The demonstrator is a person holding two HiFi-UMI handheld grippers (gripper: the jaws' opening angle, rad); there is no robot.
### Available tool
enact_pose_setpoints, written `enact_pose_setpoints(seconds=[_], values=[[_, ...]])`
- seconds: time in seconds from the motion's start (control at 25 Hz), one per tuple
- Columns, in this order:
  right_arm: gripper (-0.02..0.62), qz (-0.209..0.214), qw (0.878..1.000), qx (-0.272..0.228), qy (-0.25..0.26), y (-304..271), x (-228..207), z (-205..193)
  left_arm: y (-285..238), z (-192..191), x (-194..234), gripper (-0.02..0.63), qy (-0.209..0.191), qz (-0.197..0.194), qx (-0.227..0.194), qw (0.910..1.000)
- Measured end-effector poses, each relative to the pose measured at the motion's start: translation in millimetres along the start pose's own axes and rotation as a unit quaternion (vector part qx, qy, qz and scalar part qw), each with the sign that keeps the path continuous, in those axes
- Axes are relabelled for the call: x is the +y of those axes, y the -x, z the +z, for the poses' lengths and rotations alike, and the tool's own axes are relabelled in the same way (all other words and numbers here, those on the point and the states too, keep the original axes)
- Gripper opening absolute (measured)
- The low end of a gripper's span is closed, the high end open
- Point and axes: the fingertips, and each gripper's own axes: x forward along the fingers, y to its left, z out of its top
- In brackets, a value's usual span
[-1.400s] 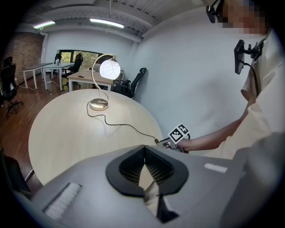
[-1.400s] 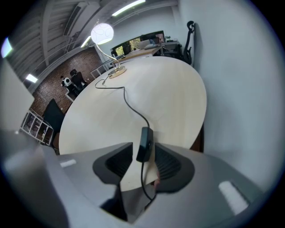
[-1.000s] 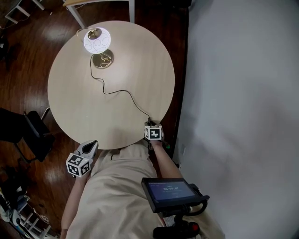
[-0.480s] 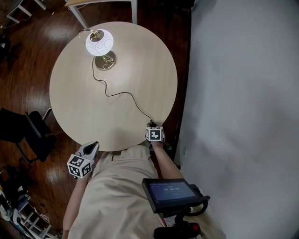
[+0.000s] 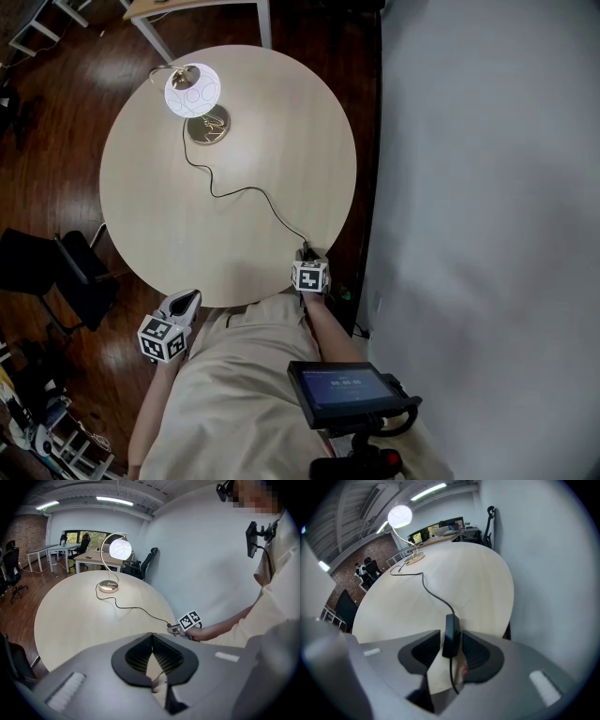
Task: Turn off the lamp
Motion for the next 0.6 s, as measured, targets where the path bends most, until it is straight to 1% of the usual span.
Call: enact_pose_setpoints(seconds=[0.12,0.4,0.6], values=[[0.138,-0.003,1.0,-0.001,-0.004,0.2,-0.5,0.7,-0.6,1.1,-1.0,-0.02,-0.005,-0.002,0.002,1.0],[0.141,-0.004,1.0,0.0,0.008,0.0,1.2,3.0,-1.3,1.6,-4.1,-0.02,-0.009,-0.004,0.002,0.9999],[0.15,-0.01,1.0,-0.009,0.017,5.4,3.8,8.9,1.8,0.2,-3.9,-0.02,-0.009,0.001,-0.001,1.0]])
